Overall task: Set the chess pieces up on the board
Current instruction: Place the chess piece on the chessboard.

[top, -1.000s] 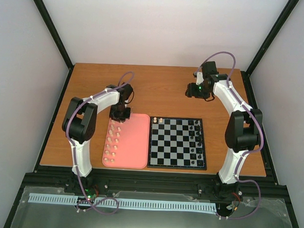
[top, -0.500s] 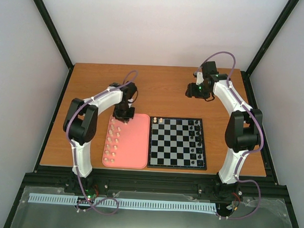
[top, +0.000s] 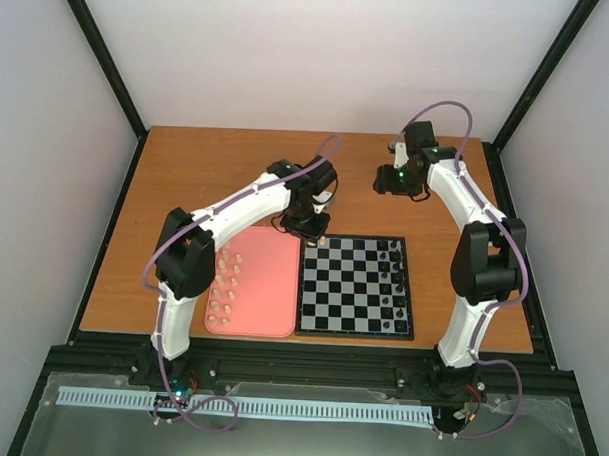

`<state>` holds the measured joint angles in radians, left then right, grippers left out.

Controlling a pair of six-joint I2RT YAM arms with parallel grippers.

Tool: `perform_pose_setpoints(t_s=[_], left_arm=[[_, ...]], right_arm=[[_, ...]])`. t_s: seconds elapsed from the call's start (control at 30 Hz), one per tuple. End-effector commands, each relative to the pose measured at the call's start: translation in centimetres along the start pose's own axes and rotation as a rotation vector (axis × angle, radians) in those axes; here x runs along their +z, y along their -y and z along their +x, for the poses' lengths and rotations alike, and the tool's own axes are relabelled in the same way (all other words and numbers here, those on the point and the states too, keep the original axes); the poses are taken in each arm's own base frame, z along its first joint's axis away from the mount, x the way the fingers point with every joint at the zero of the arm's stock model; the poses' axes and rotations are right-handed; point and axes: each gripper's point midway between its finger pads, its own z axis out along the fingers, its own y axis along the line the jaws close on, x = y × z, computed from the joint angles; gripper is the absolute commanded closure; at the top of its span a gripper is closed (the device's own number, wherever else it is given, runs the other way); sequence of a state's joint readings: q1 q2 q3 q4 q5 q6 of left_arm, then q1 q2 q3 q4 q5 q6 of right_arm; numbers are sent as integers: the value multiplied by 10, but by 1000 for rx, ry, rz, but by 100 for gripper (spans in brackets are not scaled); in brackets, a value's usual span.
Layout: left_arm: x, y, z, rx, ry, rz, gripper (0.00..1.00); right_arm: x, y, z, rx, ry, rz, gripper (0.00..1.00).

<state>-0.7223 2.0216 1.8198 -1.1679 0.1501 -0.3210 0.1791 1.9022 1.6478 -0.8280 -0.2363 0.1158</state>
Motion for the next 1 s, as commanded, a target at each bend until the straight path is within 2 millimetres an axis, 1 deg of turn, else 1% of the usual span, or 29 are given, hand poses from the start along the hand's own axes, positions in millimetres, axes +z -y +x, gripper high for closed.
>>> perform_pose_setpoints(t_s=[0.0, 0.13, 0.33, 0.57, 0.97], left_arm=[[9, 15, 9, 53, -52, 16, 99], [24, 20, 5, 75, -60, 4, 99], [44, 22, -6, 78, -71, -10, 99], [58, 19, -18, 65, -56, -35, 99], [74, 17, -21, 58, -64, -43, 99]], right_arm=[[-14, 6, -2, -16, 28, 33, 39], [-16, 7, -2, -21, 32, 43, 39], [-20, 8, -4, -25, 41, 52, 39], [-21, 8, -3, -29, 43, 57, 39], [-19, 10, -1, -25, 43, 57, 38]])
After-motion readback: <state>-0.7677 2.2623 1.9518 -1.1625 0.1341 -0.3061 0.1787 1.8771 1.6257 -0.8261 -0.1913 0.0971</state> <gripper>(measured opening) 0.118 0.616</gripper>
